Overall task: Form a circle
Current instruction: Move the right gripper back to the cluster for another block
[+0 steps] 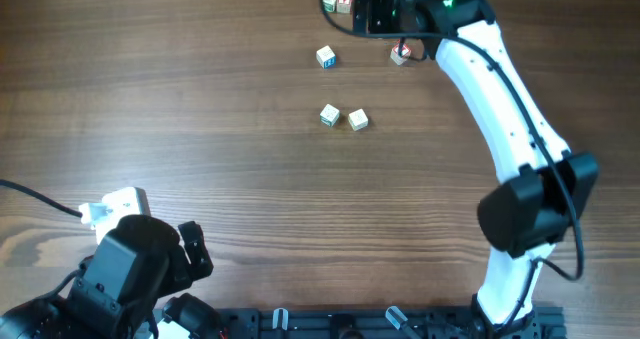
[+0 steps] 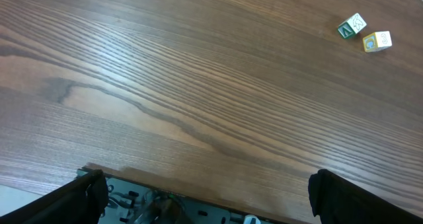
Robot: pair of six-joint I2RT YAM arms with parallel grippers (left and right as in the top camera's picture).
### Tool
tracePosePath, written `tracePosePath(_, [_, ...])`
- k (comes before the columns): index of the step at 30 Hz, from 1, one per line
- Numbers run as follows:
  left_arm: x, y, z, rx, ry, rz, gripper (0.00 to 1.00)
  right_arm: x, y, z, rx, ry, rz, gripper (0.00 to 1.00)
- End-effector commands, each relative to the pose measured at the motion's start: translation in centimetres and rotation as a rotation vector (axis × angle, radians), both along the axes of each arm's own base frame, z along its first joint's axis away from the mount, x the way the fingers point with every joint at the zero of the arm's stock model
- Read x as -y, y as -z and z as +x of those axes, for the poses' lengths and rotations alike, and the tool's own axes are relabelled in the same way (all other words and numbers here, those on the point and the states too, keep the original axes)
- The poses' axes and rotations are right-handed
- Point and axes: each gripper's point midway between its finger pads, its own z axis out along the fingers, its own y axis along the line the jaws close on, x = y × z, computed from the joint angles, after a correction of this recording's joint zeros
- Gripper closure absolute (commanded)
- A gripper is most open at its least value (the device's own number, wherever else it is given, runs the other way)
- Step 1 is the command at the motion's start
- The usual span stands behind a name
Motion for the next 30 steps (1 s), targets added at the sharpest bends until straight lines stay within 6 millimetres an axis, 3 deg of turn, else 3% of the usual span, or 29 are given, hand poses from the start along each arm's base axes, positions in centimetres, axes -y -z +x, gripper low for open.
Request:
tracePosePath(1, [-0.1,0.0,0.0,0.000,-0.015,-0.007,0.00,0.2,5.0,2.8,-0.058,0.067,0.092,0.01])
tracePosePath(4, [-0.1,0.0,0.0,0.000,-0.015,-0.007,0.00,-1.6,8.6,4.6,-0.082,0.072,0.199,0.03])
tracePosePath(9, [-0.1,0.0,0.0,0.000,-0.015,-0.007,0.00,-2.4,15.6,7.0,-0.137,0.245,0.341,0.05])
tracePosePath(11, [-0.1,0.0,0.0,0.000,-0.015,-0.007,0.00,-2.6,16.8,7.7,-0.137,0.296,0.392,0.05])
tracePosePath(23, [-0.1,0.0,0.0,0.000,-0.015,-0.007,0.00,-0.1,17.4,9.9,0.004,0.463,0.324,0.08])
tracePosePath(30, [-0.1,0.0,0.0,0.000,-0.015,-0.007,0.00,-0.2,20.0,11.0,0.043,0.484,0.331,0.12])
